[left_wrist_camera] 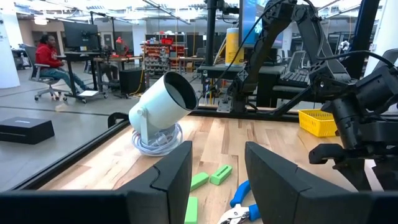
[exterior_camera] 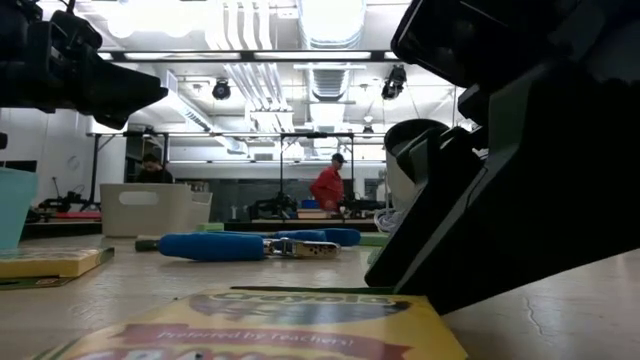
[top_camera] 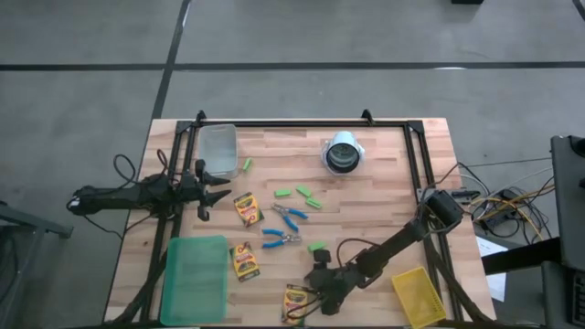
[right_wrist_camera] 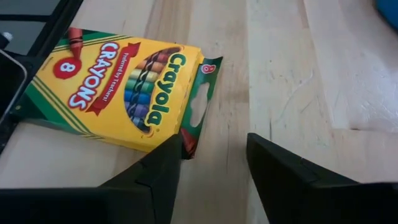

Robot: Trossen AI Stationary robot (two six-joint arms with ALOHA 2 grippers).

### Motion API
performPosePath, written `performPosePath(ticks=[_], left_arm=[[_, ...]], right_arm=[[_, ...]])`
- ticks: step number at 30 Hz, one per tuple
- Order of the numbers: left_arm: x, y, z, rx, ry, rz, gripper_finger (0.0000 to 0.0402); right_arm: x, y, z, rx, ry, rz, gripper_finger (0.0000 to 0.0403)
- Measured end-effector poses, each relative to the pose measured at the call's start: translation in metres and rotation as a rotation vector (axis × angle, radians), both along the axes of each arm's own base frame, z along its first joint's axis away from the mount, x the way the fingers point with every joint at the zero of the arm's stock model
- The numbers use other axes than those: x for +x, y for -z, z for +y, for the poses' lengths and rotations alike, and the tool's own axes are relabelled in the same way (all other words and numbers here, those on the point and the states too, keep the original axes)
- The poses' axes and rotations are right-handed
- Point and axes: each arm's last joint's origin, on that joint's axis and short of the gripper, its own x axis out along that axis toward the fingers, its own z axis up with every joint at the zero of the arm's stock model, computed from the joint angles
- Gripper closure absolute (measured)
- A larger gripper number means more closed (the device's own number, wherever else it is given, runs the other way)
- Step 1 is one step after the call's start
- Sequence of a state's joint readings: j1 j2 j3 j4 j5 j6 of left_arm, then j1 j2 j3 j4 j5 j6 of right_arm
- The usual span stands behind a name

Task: Pick & Place School Supplies
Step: Put the yellow crayon box into the green bin

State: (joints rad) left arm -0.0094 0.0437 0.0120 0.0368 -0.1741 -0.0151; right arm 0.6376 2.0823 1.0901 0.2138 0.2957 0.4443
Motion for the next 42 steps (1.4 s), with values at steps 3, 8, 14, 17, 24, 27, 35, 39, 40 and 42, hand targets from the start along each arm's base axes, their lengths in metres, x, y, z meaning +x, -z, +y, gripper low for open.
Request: performPosePath(ticks=[3,8,14,17,24,27,35,39,40,42], left_arm=[[0.0000,0.0000,0.0000,0.000,0.000,0.000,0.0248],[0.0000,0.0001,0.0000,0.000,0.000,0.000,0.0248],[0.0000,0.0000,0.0000,0.000,0.000,0.000,0.0248],[0.0000,0.0001,0.0000,0.000,0.000,0.000,0.0248],[0.0000,0.0000,0.0000,0.000,0.000,0.000,0.0248],[0.0000,0.0000,0.0000,0.000,0.000,0.000,0.0248],[0.0000,0.0000,0.0000,0.000,0.000,0.000,0.0248],[0.0000,0.0000,0.0000,0.000,0.000,0.000,0.0248],[0.0000,0.0000,0.0000,0.000,0.000,0.000,0.0248],[0.0000,0.0000,0.0000,0.000,0.000,0.000,0.0248]], right_arm=[[-0.0005,-0.0004,0.0012,0.032,-0.035,0.021,0.0253],[-0.0007,-0.0004,0.0019,0.059,-0.046,0.034,0.0281],[-0.0011,-0.0005,0.0027,0.081,-0.063,0.048,0.0307],[-0.0013,-0.0004,0.0028,0.086,-0.066,0.051,0.0322],[-0.0015,-0.0004,0.0033,0.094,-0.071,0.055,0.0368],[-0.0016,-0.0003,0.0033,0.095,-0.072,0.056,0.0388],[-0.0015,-0.0001,0.0030,0.088,-0.065,0.053,0.0394],[-0.0011,-0.0005,0.0027,0.078,-0.054,0.046,0.0394],[-0.0010,-0.0015,0.0026,0.076,-0.049,0.041,0.0394],[-0.0014,-0.0030,0.0022,0.069,-0.053,0.040,0.0394]])
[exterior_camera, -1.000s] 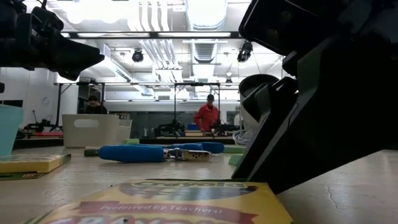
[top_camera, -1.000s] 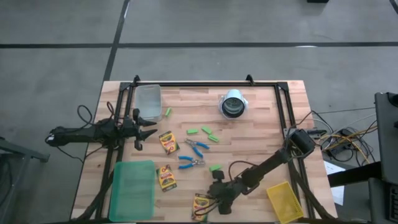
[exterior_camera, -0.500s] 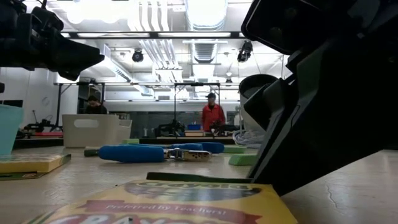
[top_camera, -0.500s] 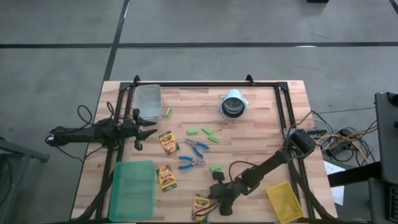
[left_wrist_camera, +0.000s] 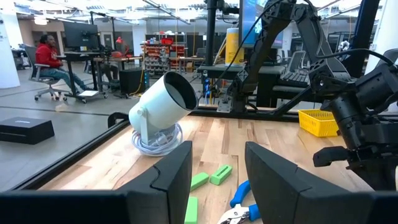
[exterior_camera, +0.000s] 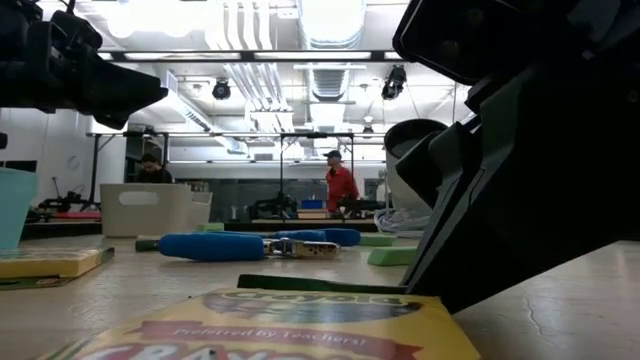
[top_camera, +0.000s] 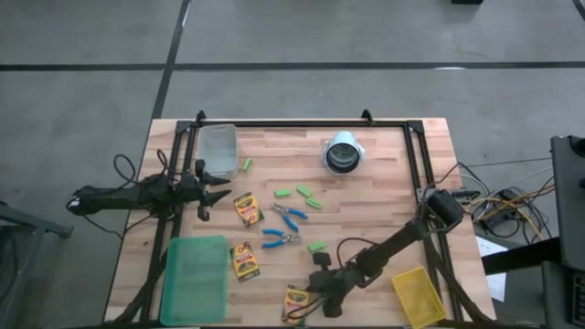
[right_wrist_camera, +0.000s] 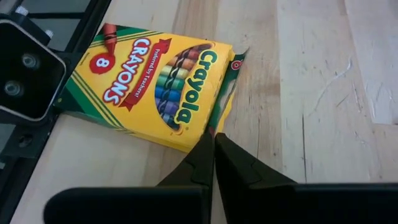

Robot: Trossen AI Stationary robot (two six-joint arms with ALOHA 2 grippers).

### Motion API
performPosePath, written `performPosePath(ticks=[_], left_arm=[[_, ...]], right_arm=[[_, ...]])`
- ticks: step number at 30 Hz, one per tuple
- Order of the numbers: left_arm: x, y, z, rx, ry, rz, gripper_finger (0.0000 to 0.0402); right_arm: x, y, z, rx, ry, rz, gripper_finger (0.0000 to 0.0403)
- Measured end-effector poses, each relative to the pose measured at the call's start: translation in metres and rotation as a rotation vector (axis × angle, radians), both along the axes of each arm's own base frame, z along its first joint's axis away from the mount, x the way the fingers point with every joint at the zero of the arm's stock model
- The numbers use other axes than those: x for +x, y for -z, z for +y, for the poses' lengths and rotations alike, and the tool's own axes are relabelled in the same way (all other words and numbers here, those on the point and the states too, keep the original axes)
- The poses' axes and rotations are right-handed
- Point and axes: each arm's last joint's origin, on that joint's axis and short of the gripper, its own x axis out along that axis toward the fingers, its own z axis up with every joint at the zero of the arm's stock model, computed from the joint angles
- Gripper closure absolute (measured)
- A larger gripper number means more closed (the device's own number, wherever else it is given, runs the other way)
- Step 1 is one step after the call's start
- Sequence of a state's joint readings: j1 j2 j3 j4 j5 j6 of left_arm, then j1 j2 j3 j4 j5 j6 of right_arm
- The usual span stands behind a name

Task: Pick & Place School Supplies
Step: Put the yellow crayon box into the green bin

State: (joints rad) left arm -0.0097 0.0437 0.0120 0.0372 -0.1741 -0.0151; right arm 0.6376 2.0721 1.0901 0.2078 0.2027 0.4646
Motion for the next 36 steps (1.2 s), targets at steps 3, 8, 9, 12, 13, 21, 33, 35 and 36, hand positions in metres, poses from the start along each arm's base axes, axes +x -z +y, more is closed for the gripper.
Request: performPosePath(ticks=[3,8,9,12,13,21,33,35,36], left_arm=[[0.000,0.000,0.000,0.000,0.000,0.000,0.0248],[0.000,0.000,0.000,0.000,0.000,0.000,0.0248],[0.000,0.000,0.000,0.000,0.000,0.000,0.0248],[0.000,0.000,0.000,0.000,0.000,0.000,0.0248],[0.000,0.000,0.000,0.000,0.000,0.000,0.0248],[0.000,0.000,0.000,0.000,0.000,0.000,0.0248],[0.000,0.000,0.000,0.000,0.000,0.000,0.0248],[0.000,0.000,0.000,0.000,0.000,0.000,0.0248],[0.000,0.000,0.000,0.000,0.000,0.000,0.0248]], right_arm=[[-0.001,-0.004,-0.002,-0.013,0.007,0.004,0.0394],[-0.002,-0.012,-0.007,-0.031,0.018,0.022,0.0395],[-0.002,-0.013,-0.008,-0.031,0.018,0.021,0.0395],[-0.001,-0.018,-0.009,-0.031,0.027,0.007,0.0395],[-0.001,-0.019,-0.009,-0.032,0.031,0.001,0.0395],[0.001,-0.033,-0.013,-0.056,0.075,-0.055,0.0395],[0.007,-0.077,-0.034,-0.109,0.085,-0.197,0.0395],[0.008,-0.083,-0.037,-0.099,0.089,-0.208,0.0395],[0.008,-0.085,-0.038,-0.096,0.089,-0.210,0.0395]])
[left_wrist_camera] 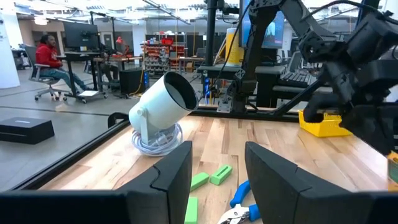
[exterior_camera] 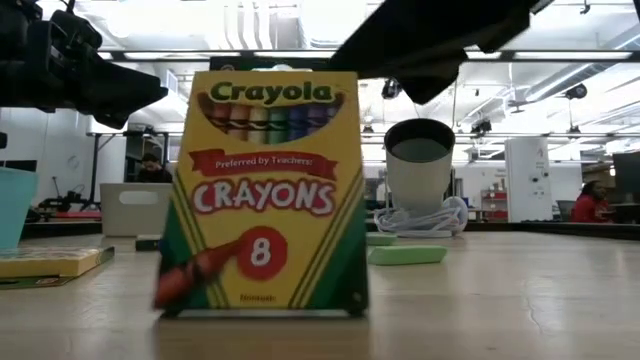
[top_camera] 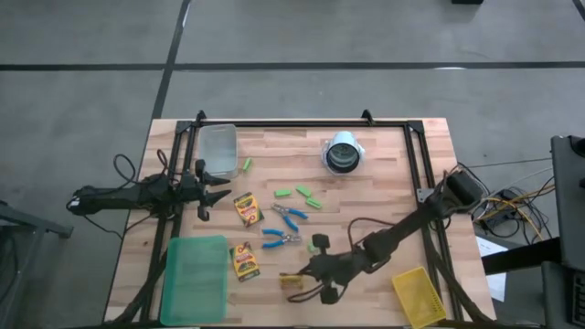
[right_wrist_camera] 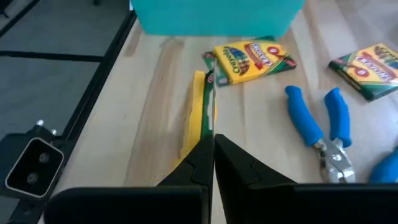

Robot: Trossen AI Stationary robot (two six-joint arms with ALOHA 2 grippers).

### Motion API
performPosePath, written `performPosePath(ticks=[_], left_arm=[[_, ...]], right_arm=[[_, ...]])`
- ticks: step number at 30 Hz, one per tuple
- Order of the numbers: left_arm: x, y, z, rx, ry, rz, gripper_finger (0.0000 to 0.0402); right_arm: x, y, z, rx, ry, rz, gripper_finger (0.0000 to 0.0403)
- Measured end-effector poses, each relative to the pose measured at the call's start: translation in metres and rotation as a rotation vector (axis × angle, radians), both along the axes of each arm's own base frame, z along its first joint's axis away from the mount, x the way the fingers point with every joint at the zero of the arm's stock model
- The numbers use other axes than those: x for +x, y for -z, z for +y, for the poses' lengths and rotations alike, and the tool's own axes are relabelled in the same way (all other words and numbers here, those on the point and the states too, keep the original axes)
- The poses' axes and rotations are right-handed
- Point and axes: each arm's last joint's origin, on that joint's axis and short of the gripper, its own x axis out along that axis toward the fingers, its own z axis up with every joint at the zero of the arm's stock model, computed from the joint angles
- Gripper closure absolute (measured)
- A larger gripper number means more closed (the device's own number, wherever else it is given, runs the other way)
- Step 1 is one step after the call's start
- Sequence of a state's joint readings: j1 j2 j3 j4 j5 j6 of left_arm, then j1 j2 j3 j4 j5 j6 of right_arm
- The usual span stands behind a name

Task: Pick & Place School Supplies
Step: Put the yellow crayon box into the green bin

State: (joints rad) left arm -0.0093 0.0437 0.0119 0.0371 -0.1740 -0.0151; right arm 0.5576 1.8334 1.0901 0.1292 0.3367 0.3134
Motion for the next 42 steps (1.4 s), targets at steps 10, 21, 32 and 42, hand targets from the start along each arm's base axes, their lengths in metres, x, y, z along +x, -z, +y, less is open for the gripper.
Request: performPosePath(ticks=[10,21,32,42], left_arm=[[0.000,0.000,0.000,0.000,0.000,0.000,0.0248],[0.000,0.000,0.000,0.000,0.000,0.000,0.0248],[0.000,0.000,0.000,0.000,0.000,0.000,0.0248],[0.000,0.000,0.000,0.000,0.000,0.000,0.0248]], right_arm=[[0.008,-0.029,0.000,-0.033,-0.041,-0.089,0.0395],[0.030,-0.083,0.003,-0.034,-0.134,-0.239,0.0395],[0.044,-0.102,-0.013,0.020,-0.168,-0.287,0.0395],[0.044,-0.102,-0.013,-0.016,-0.185,-0.295,0.0395]])
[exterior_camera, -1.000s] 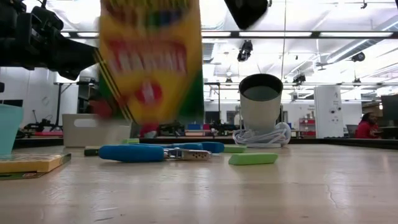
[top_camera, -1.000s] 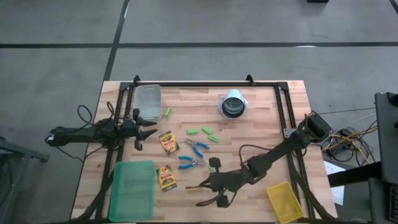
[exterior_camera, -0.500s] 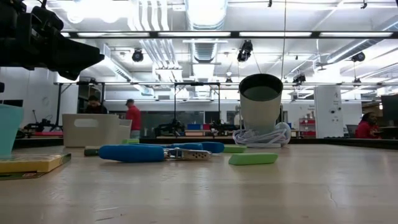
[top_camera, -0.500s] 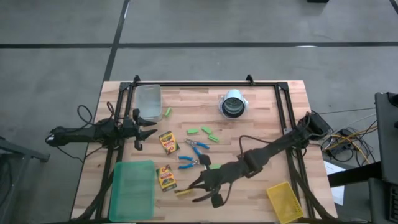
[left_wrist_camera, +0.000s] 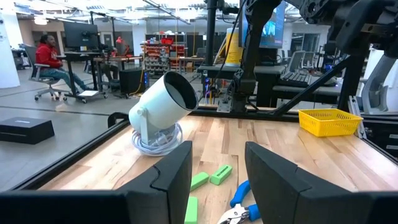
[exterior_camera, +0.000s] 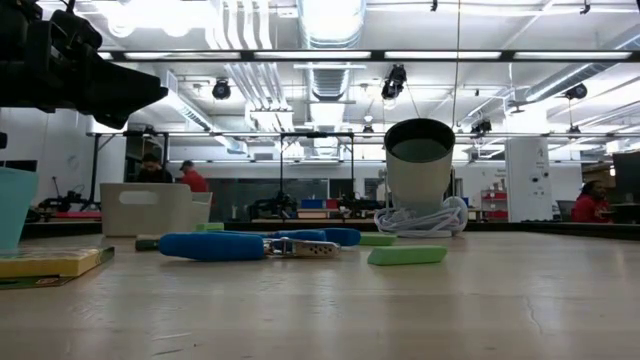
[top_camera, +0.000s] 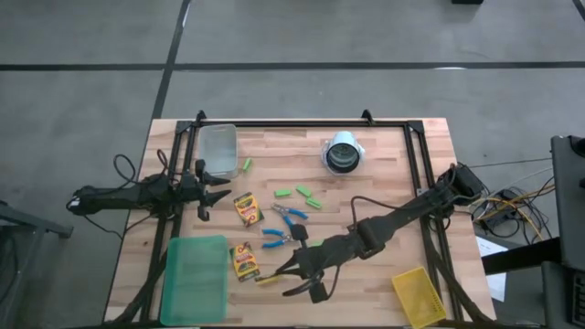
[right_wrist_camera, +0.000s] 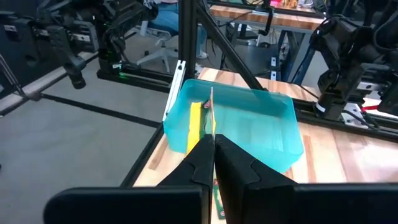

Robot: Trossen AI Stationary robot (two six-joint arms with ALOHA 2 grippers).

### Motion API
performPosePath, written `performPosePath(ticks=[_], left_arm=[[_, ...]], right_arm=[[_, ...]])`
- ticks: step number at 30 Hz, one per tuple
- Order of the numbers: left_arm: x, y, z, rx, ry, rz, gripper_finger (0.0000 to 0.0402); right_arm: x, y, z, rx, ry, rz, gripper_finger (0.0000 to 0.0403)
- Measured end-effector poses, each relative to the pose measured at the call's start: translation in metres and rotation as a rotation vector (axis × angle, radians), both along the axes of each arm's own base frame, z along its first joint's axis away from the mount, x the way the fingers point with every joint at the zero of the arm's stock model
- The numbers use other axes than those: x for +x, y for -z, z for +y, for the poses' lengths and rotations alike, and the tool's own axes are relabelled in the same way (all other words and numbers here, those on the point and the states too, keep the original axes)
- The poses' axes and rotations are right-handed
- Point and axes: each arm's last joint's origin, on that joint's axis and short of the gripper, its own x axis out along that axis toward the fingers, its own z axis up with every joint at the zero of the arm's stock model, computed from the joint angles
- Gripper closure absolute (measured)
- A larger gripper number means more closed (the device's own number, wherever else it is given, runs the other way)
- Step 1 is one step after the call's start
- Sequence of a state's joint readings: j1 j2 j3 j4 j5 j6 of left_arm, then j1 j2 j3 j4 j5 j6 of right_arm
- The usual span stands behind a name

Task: Pick & Place School Supplies
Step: Put the yellow crayon box into the green bin

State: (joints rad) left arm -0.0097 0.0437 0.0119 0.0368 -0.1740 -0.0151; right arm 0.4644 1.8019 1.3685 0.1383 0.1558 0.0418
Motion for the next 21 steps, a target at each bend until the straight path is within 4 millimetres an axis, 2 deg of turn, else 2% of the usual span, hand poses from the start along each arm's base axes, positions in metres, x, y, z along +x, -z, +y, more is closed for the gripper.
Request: performPosePath(ticks=[7,13,21], left_arm=[[0.000,0.000,0.000,0.000,0.000,0.000,0.0248],[0.000,0.000,0.000,0.000,0.000,0.000,0.0248],[0.000,0.000,0.000,0.000,0.000,0.000,0.0248]], right_arm=[[-0.009,-0.007,-0.004,-0.046,-0.008,0.033,0.0395],[-0.029,-0.034,-0.011,-0.035,-0.018,0.016,0.0394],[-0.062,-0.044,-0.006,-0.031,-0.051,0.089,0.0394]])
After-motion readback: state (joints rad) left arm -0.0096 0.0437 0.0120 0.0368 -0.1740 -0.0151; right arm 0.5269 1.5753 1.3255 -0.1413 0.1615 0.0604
